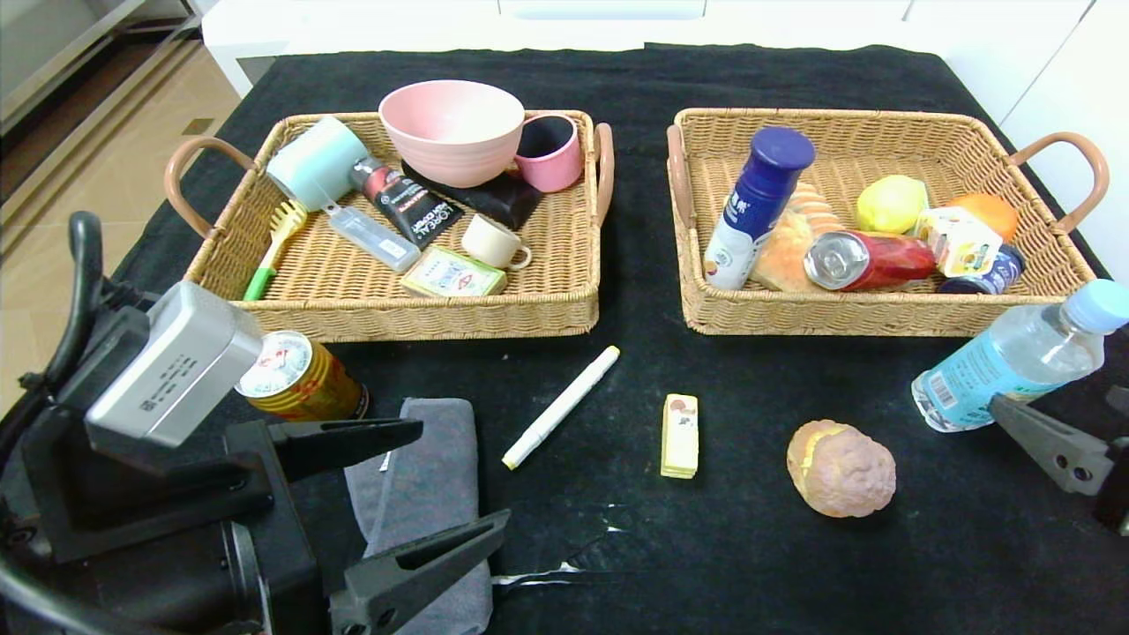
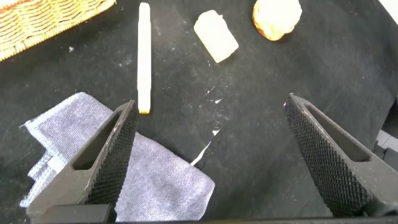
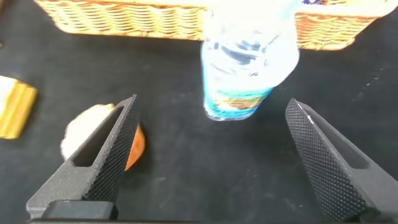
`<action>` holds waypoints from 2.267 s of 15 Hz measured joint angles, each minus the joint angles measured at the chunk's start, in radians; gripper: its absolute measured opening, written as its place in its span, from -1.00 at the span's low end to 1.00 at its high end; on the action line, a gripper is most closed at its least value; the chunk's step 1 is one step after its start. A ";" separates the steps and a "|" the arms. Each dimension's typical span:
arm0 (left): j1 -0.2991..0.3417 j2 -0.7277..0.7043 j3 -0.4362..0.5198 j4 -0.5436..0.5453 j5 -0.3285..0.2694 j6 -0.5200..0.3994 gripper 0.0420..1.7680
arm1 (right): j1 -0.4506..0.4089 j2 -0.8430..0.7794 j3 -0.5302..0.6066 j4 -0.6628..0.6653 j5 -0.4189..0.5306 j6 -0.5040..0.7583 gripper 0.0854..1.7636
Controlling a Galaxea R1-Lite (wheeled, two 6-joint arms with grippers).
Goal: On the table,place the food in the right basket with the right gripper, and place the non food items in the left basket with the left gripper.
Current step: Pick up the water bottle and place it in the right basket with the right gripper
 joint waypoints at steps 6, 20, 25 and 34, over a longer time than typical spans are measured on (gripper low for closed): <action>-0.001 -0.012 0.001 0.002 0.000 0.001 0.94 | -0.054 0.037 -0.027 -0.015 0.006 -0.011 0.94; -0.001 -0.019 0.005 0.001 0.000 0.001 0.94 | -0.170 0.200 -0.025 -0.261 0.107 -0.011 0.94; -0.001 -0.026 0.007 0.003 -0.001 0.002 0.94 | -0.187 0.214 -0.028 -0.268 0.112 -0.011 0.47; -0.001 -0.036 0.010 0.001 -0.004 0.003 0.94 | -0.183 0.224 -0.022 -0.270 0.112 -0.012 0.12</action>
